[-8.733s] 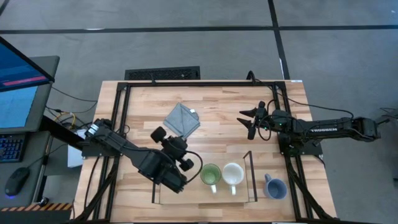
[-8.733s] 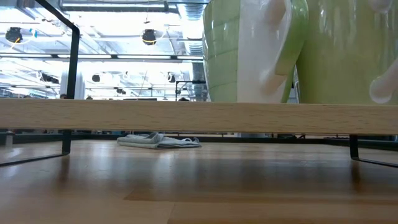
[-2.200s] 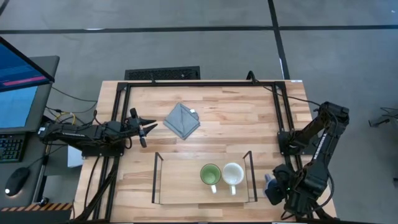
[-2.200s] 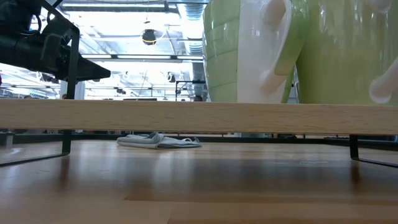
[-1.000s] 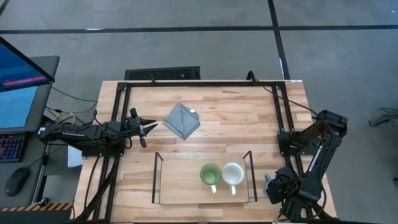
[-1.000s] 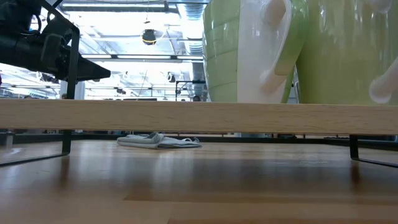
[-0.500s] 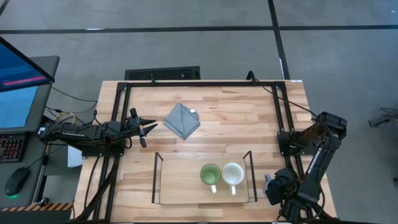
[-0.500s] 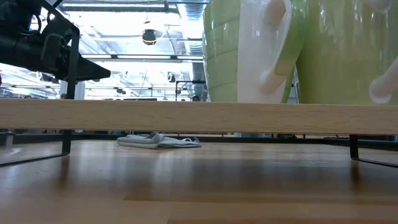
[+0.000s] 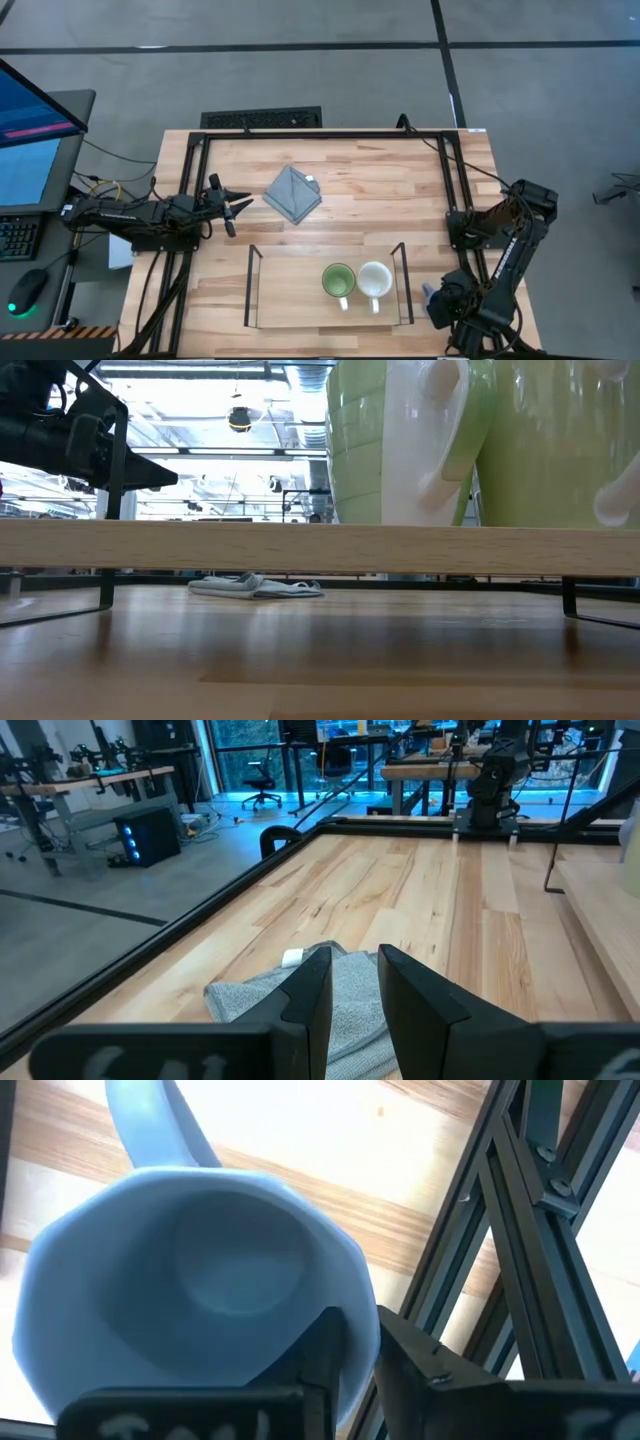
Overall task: Stack small to large cups/mugs on shelf
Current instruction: Put the blue mug on the shelf
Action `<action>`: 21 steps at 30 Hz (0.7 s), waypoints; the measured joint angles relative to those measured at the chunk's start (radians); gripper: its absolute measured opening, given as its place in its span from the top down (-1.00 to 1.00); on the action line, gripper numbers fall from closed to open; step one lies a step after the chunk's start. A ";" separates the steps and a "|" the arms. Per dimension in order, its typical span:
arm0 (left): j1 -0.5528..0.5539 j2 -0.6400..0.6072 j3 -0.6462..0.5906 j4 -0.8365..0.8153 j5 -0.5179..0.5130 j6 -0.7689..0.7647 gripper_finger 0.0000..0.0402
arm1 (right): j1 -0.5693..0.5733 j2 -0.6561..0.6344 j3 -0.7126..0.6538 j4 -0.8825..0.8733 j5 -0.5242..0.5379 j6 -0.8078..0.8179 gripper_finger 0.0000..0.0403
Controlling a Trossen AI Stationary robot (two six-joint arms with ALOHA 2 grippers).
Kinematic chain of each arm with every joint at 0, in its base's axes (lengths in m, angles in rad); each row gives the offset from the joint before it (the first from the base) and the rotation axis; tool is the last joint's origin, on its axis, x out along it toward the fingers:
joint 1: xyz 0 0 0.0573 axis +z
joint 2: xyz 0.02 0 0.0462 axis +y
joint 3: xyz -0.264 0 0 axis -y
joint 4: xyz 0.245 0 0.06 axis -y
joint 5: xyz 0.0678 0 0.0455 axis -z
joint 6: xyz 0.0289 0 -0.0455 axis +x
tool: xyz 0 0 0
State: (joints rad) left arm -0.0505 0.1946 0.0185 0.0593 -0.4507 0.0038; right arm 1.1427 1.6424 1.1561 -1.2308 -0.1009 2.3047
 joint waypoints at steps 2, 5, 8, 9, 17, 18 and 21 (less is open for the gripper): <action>0.000 0.000 0.000 0.000 0.000 0.000 0.62 | 0.000 0.000 0.000 0.000 0.000 0.000 0.66; 0.000 0.000 0.000 0.000 0.000 0.000 0.62 | 0.000 0.000 0.000 0.000 0.000 0.000 0.68; 0.000 0.000 0.000 0.000 0.000 0.000 0.62 | 0.000 -0.001 0.000 0.000 0.000 -0.002 0.70; 0.000 0.000 0.000 0.000 0.000 0.000 0.62 | 0.000 -0.001 0.000 0.000 0.000 -0.002 0.71; 0.000 0.000 0.000 0.000 0.000 0.000 0.62 | 0.000 -0.002 0.002 -0.006 0.005 -0.008 0.80; 0.000 0.000 0.000 0.000 0.000 0.000 0.62 | 0.000 -0.003 0.003 -0.006 0.007 -0.008 0.82; 0.000 0.000 0.000 0.000 0.000 0.000 0.62 | -0.005 -0.005 0.004 -0.008 0.009 -0.008 0.87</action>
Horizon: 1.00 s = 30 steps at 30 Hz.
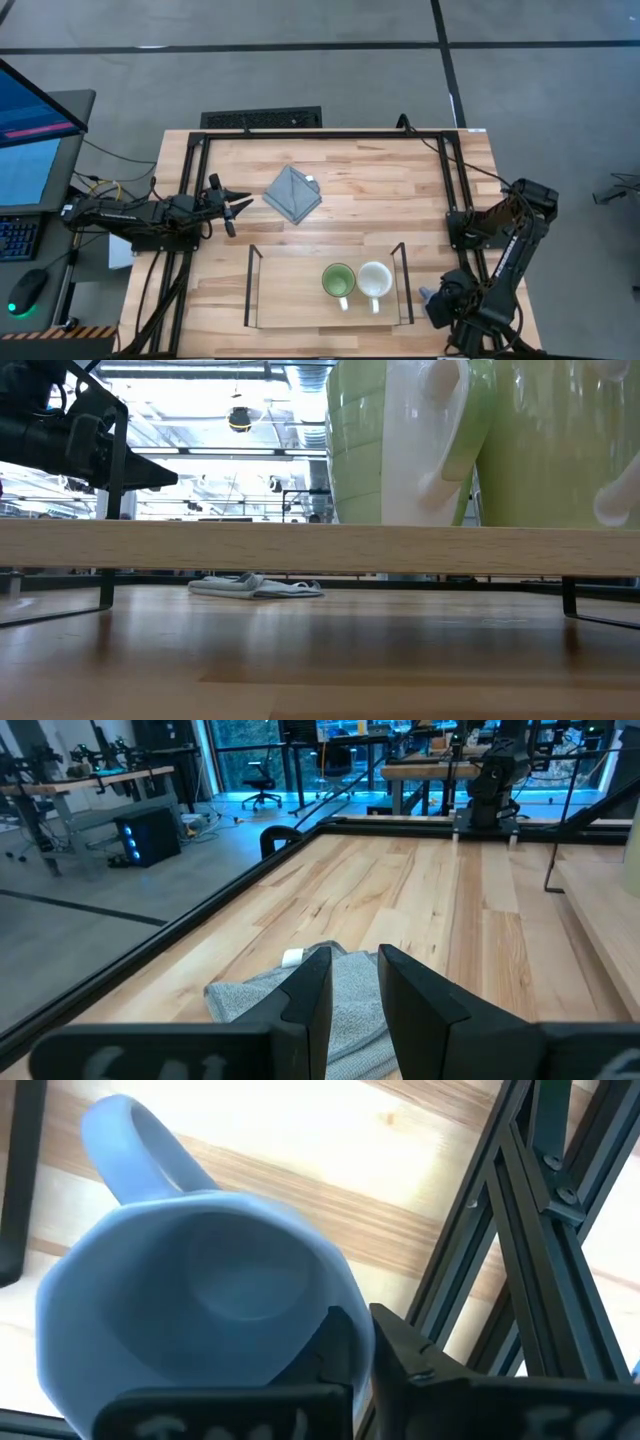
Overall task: Stack small to large cups/mugs on shelf
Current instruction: Put the blue mug on the shelf
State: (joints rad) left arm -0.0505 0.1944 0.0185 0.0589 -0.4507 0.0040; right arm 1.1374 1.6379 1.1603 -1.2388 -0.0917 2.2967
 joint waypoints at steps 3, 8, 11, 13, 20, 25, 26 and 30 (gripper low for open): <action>0.000 0.000 0.000 0.000 0.000 0.000 0.62 | -0.008 0.000 0.000 -0.003 -0.004 -0.003 0.87; 0.000 0.000 0.000 0.000 0.000 0.000 0.62 | -0.008 0.001 -0.001 -0.004 -0.008 -0.003 0.86; 0.000 0.000 0.000 0.000 0.000 0.000 0.62 | -0.010 0.001 -0.001 -0.005 -0.008 -0.002 0.87; 0.000 0.000 0.000 0.000 0.000 0.000 0.62 | -0.016 0.002 -0.002 -0.009 -0.010 -0.004 0.87; 0.000 0.000 0.000 0.000 0.000 0.000 0.62 | -0.033 -0.002 -0.002 -0.048 0.004 -0.005 0.87; 0.000 0.000 0.000 0.000 0.000 0.000 0.62 | -0.054 -0.023 -0.004 -0.082 0.009 -0.004 0.88; 0.000 0.000 0.000 0.000 0.000 0.000 0.62 | -0.058 -0.029 -0.005 -0.091 0.010 -0.003 0.89; 0.000 0.000 0.000 -0.001 0.000 0.000 0.62 | -0.074 -0.052 -0.008 -0.141 0.010 -0.001 0.90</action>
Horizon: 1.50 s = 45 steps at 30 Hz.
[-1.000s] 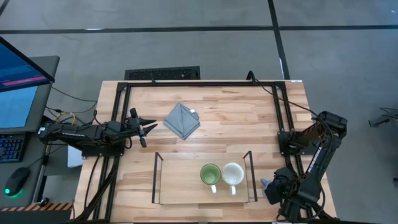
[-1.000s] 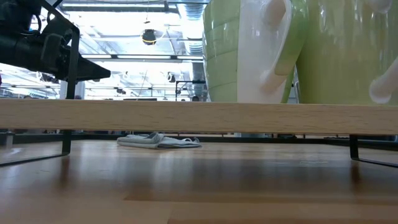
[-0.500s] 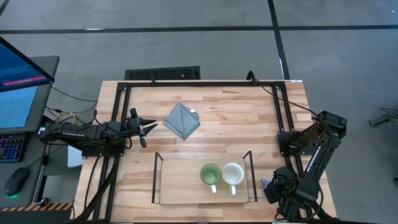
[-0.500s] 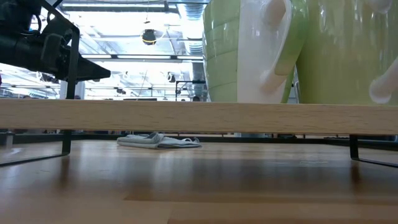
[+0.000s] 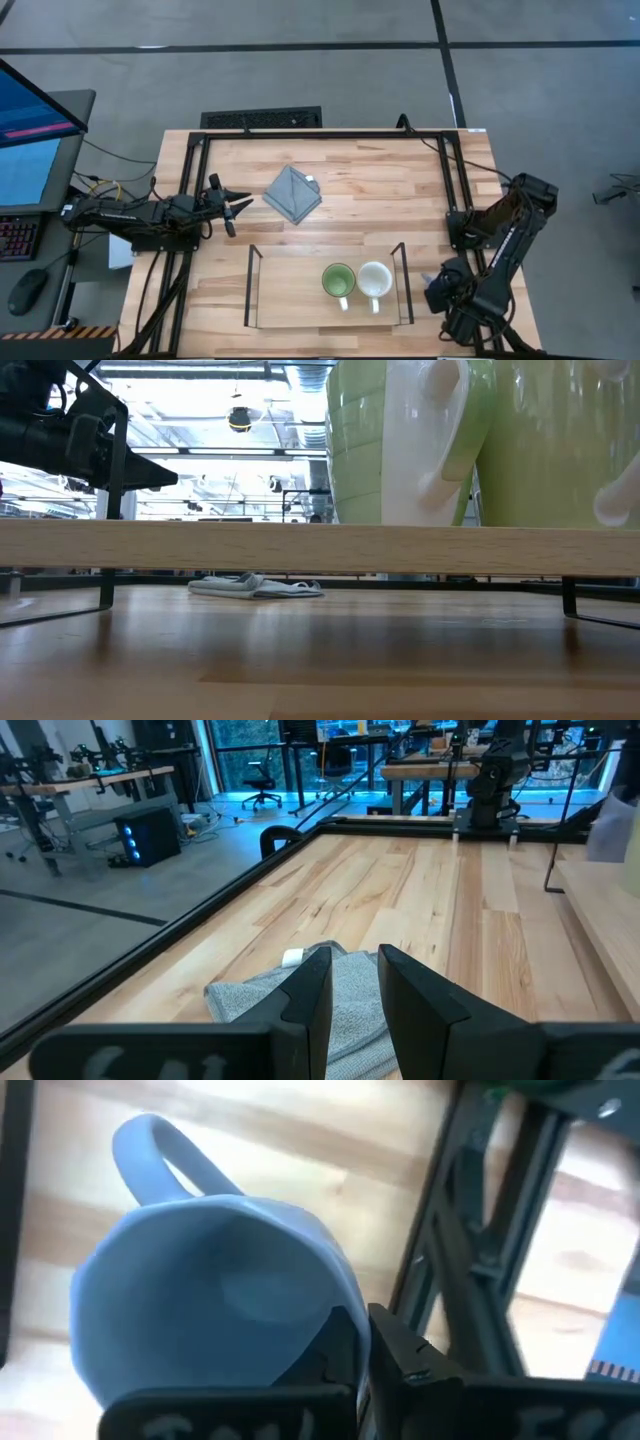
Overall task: Stack small to large cups/mugs on shelf
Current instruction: Put the blue mug on the shelf
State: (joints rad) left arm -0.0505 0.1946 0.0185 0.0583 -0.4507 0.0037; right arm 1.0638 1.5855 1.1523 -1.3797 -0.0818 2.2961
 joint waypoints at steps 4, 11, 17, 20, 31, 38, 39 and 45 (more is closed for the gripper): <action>0.000 0.000 0.000 0.000 0.000 0.000 0.62 | -0.016 -0.022 -0.001 -0.046 0.001 -0.001 0.91; 0.000 0.000 0.000 0.000 0.000 0.000 0.62 | -0.025 -0.053 0.000 -0.076 0.048 0.000 0.91; 0.000 0.000 0.000 0.000 0.000 -0.006 0.62 | -0.065 -0.070 0.001 -0.147 0.062 -0.001 0.91; 0.000 0.000 0.000 -0.001 0.002 -0.007 0.62 | -0.082 -0.087 0.002 -0.180 0.076 -0.003 0.91; 0.000 0.002 0.000 -0.002 0.046 -0.008 0.62 | -0.180 -0.165 0.003 -0.192 0.219 -0.096 0.91; 0.000 0.002 0.000 -0.004 0.046 -0.008 0.62 | -0.307 -0.170 0.002 -0.191 0.245 -0.229 0.91; 0.000 0.002 0.000 -0.004 0.046 -0.008 0.62 | -0.328 -0.170 0.002 -0.191 0.246 -0.251 0.91; 0.000 0.002 0.000 -0.006 0.077 -0.008 0.62 | -0.428 -0.170 0.002 -0.191 0.264 -0.390 0.91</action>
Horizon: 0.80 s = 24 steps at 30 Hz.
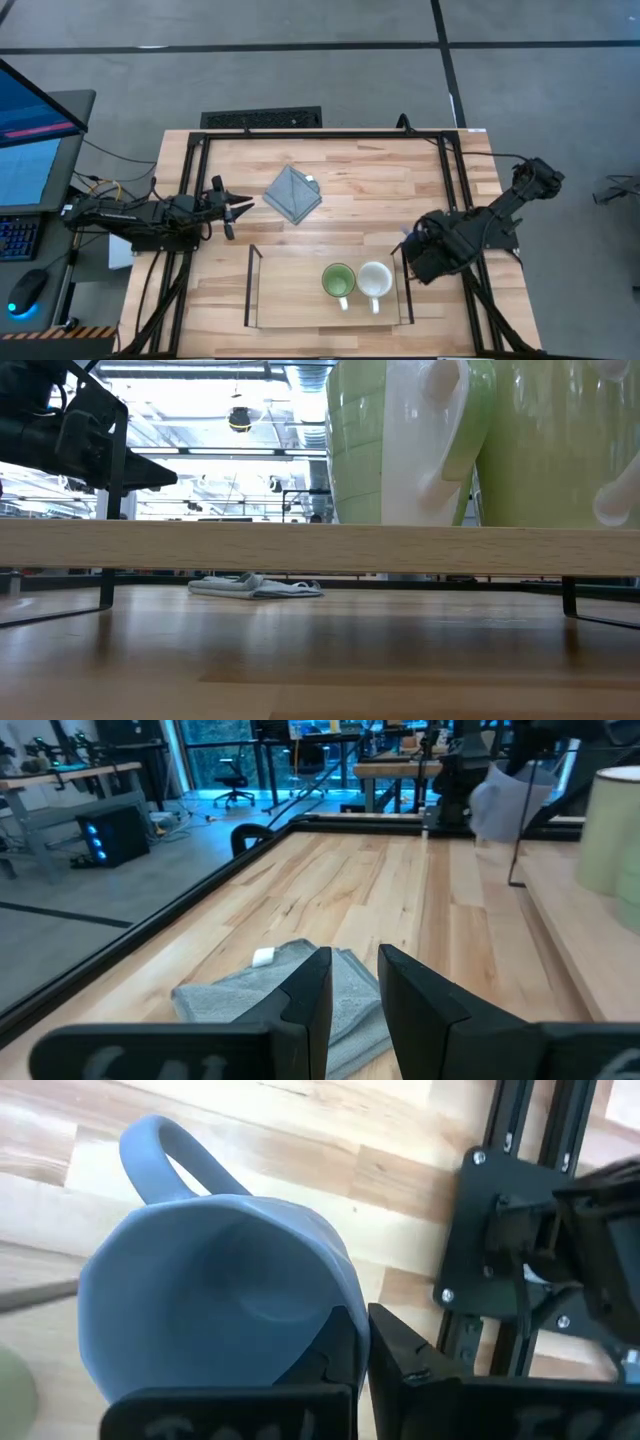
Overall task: Stack small to large cups/mugs on shelf
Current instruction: Put the blue mug on the shelf
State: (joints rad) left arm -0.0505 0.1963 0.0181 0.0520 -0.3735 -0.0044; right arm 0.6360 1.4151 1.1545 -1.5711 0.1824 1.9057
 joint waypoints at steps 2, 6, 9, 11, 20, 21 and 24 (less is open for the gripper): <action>0.000 0.000 0.000 -0.001 0.013 -0.004 0.62 | -0.025 0.000 0.000 0.000 0.008 -0.030 0.91; 0.000 0.000 0.000 -0.002 0.028 -0.010 0.62 | -0.081 0.000 0.000 0.000 0.032 -0.108 0.91; 0.000 0.000 0.000 -0.003 0.029 -0.011 0.62 | -0.129 0.000 0.000 0.000 0.053 -0.169 0.91; 0.000 0.000 0.000 -0.003 0.029 -0.011 0.62 | -0.162 0.000 0.000 0.000 0.075 -0.211 0.91; 0.000 0.000 0.000 -0.003 0.029 -0.011 0.62 | -0.314 0.000 0.000 0.000 0.164 -0.400 0.91; 0.000 0.000 0.000 -0.003 0.029 -0.011 0.62 | -0.332 0.000 0.000 0.000 0.175 -0.421 0.91; 0.000 0.000 0.000 -0.003 0.029 -0.011 0.62 | -0.381 0.000 0.000 0.003 0.200 -0.483 0.91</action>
State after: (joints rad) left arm -0.0506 0.1963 0.0181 0.0490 -0.3443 -0.0158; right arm 0.2547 1.4151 1.1542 -1.5683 0.3823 1.4230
